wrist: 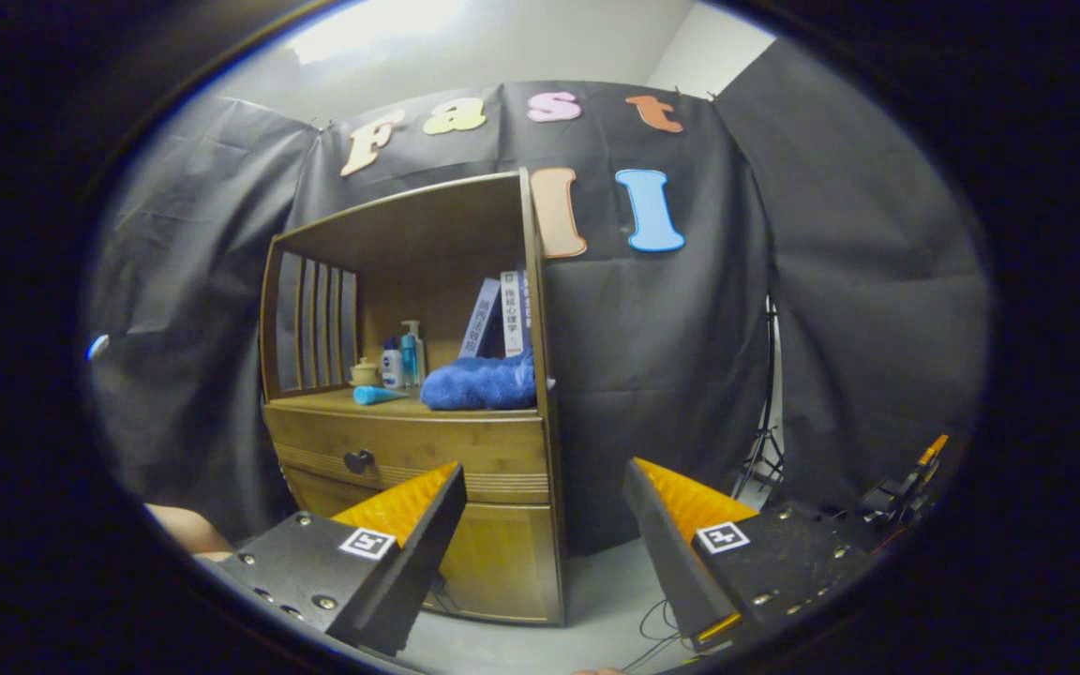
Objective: Pull open the drawer, take out the items inside it, and place them on the countertop above the cabinet.
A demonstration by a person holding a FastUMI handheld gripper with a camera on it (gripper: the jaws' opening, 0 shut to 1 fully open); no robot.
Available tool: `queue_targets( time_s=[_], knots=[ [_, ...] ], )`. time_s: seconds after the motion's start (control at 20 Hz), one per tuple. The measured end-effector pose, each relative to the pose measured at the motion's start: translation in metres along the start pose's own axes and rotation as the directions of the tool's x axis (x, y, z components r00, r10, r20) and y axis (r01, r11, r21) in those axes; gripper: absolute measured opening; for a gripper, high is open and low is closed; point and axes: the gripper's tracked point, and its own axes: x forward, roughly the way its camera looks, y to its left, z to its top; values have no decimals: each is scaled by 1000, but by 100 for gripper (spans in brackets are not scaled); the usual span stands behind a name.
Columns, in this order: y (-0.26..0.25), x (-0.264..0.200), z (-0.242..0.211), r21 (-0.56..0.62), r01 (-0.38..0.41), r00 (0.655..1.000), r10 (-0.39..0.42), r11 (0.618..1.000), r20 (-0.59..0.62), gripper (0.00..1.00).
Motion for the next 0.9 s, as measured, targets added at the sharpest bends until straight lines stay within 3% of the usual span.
queue_targets(
  time_s=[0.55,0.7,0.9],
  knots=[
    [-20,-5,-18,46,58,995,-54,997,-89,100],
    [-17,-11,-11,29,51,997,-49,998,-62,100],
    [-10,-28,-31,-7,27,990,-27,1000,-140,100]
  ],
)
